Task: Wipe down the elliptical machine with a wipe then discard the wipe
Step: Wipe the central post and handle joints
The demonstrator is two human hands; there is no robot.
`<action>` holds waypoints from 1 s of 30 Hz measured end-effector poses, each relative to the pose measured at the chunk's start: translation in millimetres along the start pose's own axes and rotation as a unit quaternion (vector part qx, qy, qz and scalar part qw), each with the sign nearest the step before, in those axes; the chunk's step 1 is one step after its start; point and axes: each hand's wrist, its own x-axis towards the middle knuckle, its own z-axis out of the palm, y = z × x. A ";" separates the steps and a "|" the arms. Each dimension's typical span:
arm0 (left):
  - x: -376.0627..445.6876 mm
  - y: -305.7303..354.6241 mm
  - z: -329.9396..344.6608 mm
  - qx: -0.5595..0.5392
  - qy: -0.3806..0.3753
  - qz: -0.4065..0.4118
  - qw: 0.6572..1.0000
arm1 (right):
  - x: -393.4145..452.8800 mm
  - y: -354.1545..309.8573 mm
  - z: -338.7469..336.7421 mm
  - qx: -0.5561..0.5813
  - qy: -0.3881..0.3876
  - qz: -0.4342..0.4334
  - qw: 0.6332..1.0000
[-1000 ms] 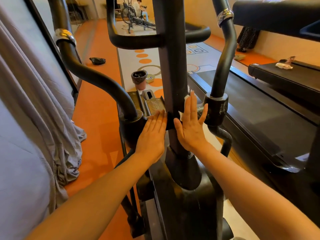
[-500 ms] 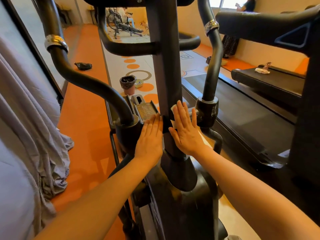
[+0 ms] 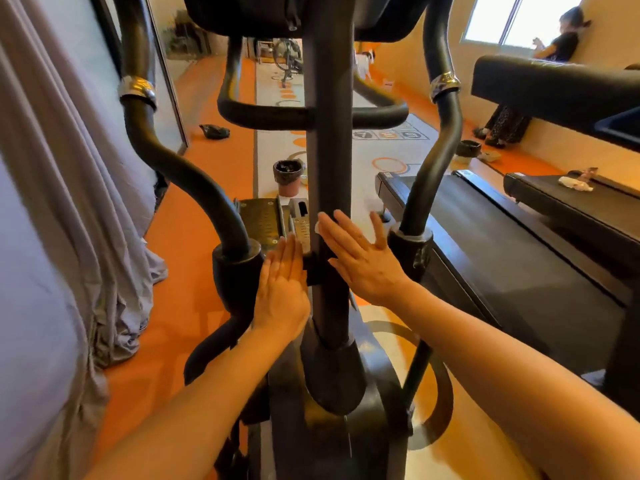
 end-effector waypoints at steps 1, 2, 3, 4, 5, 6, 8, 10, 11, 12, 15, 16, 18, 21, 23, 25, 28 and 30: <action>0.4 2.3 1.0 0.010 0.010 -0.008 1.000 | -2.3 2.4 3.0 0.007 0.004 -0.034 0.999; 0.6 3.3 2.0 0.016 0.016 -0.014 1.000 | -2.8 6.8 4.9 0.012 0.012 -0.062 0.998; 0.6 3.1 3.0 0.020 0.018 -0.017 0.999 | -0.9 12.9 6.5 0.013 0.025 -0.088 0.996; 0.6 1.9 4.2 0.023 0.018 -0.019 0.999 | 3.5 20.4 6.9 0.013 0.041 -0.114 0.993; 0.3 -0.1 5.8 0.026 0.015 -0.019 0.999 | 10.1 28.4 6.1 0.015 0.057 -0.135 0.989; -0.4 -2.3 6.9 0.033 0.011 -0.019 0.999 | 18.0 35.9 4.8 0.021 0.071 -0.149 0.986; -2.7 -4.4 7.7 0.048 -0.002 -0.019 0.999 | 32.8 46.9 1.9 0.042 0.090 -0.158 0.982; -3.2 -4.5 7.3 0.060 -0.003 -0.014 0.998 | 39.5 48.2 1.9 0.068 0.092 -0.154 0.981; -3.3 -4.4 7.0 0.061 -0.003 -0.012 0.998 | 39.3 45.9 3.2 0.081 0.089 -0.151 0.981; -3.3 -4.5 6.5 0.062 -0.002 -0.011 0.998 | 37.9 43.2 4.9 0.090 0.086 -0.151 0.981; -3.8 -5.1 5.2 0.072 -0.003 -0.004 0.997 | 38.4 45.6 5.3 0.086 0.087 -0.192 0.974; -3.6 -4.9 4.7 0.077 -0.003 -0.001 0.997 | 42.4 51.3 3.3 0.076 0.094 -0.218 0.968; -3.7 -4.2 3.6 0.080 0.001 0.001 0.997 | 54.5 65.5 -1.2 0.052 0.115 -0.257 0.958; -3.6 -3.9 4.2 0.088 0.001 -0.001 0.996 | 67.2 78.1 -4.4 0.036 0.133 -0.254 0.957; -4.1 -5.4 5.9 0.087 -0.002 0.002 0.996 | 61.4 69.6 0.0 0.048 0.122 -0.231 0.964; -4.8 -6.5 7.0 0.076 -0.004 -0.001 0.997 | 49.9 56.0 7.8 0.064 0.095 -0.240 0.964; -3.9 -5.8 6.0 0.070 -0.014 -0.007 0.997 | 47.4 58.5 10.3 0.033 0.071 -0.316 0.946; -4.4 -5.5 6.0 0.083 -0.020 -0.003 0.996 | 60.0 71.3 7.5 0.005 0.096 -0.344 0.934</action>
